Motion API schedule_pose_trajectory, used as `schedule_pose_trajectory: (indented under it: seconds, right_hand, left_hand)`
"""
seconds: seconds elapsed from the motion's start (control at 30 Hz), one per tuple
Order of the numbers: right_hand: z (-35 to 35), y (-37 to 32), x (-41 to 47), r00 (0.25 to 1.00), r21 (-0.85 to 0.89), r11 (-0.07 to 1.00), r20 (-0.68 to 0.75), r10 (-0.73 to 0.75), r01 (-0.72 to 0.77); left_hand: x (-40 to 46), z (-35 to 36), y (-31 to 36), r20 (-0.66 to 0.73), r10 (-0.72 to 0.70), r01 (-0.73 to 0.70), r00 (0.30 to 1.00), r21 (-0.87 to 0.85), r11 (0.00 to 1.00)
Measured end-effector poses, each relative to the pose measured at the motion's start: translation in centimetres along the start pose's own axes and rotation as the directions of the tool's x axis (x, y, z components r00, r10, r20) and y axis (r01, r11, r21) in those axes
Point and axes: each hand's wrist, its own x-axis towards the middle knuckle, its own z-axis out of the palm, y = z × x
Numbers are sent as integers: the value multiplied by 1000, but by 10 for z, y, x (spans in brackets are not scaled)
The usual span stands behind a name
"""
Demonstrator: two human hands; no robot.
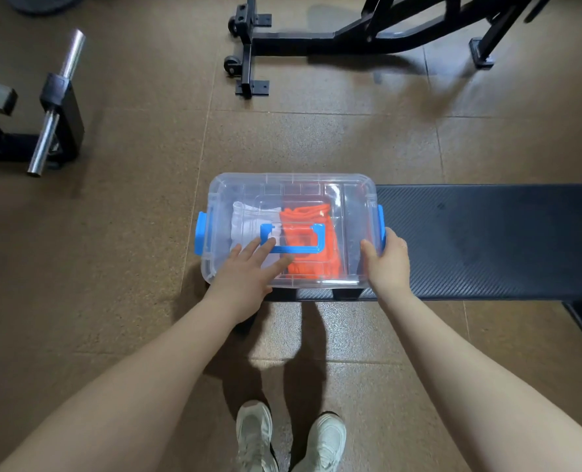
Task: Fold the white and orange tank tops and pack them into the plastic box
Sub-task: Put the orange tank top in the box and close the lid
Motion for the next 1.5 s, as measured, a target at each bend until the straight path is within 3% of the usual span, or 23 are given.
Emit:
schedule_pose_trajectory:
  seconds: [0.13,0.23,0.3,0.33,0.4,0.43,0.5,0.6,0.67,0.8,0.87,0.97,1.03,1.07,1.13,1.2,1.23,1.3,1.37,1.43,1.5]
  right_hand:
    - [4,-7,1,998,-93,996,-69,-10,4]
    - [9,-10,-7,981,-332,937,-120,-155,107]
    - [15,-18,-21,950,-446,850,3,-311,279]
    - [19,-24,-27,920,-458,804,99,-378,380]
    - [29,-36,-36,847,-470,705,284,-449,531]
    - [36,-40,-37,825,-483,669,355,-440,565]
    - [47,-46,-33,826,-507,660,433,-362,555]
    - [54,-45,-27,843,-527,699,496,-208,482]
    - [56,-43,-25,832,-543,683,525,-178,489]
    - [57,-45,-23,825,-561,664,542,-158,495]
    - [57,-45,-23,827,-560,665,540,-159,494]
    - [58,-47,-22,829,-557,664,529,-178,498]
    - [59,-50,-20,827,-556,663,532,-179,501]
    - [59,-50,-20,825,-538,674,530,-197,506]
    - [54,-45,-22,830,-477,701,461,-315,531]
    - [44,-32,-27,869,-457,741,210,-448,493]
    - [37,-25,-29,898,-474,780,53,-437,407]
    - [24,-5,-30,961,-408,901,-159,-228,146]
    - [15,6,-32,993,-162,987,-120,-9,-10]
    - [10,6,-33,999,43,998,-6,47,-46]
    - [9,4,-25,1000,50,999,-17,19,-18]
  left_hand:
    - [3,-2,-3,-29,-2,1,1000,-10,1000]
    - [1,-2,1,-27,38,-39,999,-62,997]
    - [-2,-3,1,-133,14,-55,991,-309,950]
    - [-3,-4,-2,-243,-71,-53,967,-467,883]
    - [4,-4,-17,-436,-307,-6,846,-584,812]
    - [9,-4,-26,-456,-421,70,784,-609,790]
    - [19,-5,-43,-280,-644,243,712,-762,600]
    - [27,-4,-54,142,-747,343,649,-932,121]
    - [26,-1,-60,197,-765,340,613,-940,30]
    - [26,0,-67,122,-759,306,640,-946,106]
    - [25,-2,-63,58,-748,316,662,-926,207]
    - [23,-3,-61,-80,-745,399,662,-804,441]
    - [21,-3,-61,-153,-741,416,654,-745,521]
    - [21,-4,-60,-162,-739,410,654,-745,526]
    - [19,0,-53,-96,-744,382,661,-810,444]
    - [12,6,-42,12,-722,353,692,-878,323]
    - [6,11,-36,36,-709,318,704,-909,270]
    - [-4,22,-30,6,-705,223,709,-950,217]
    - [-10,26,-27,2,-702,189,712,-964,188]
    - [-7,27,-26,26,-707,193,707,-968,158]
    - [-2,25,-26,22,-720,193,694,-969,157]
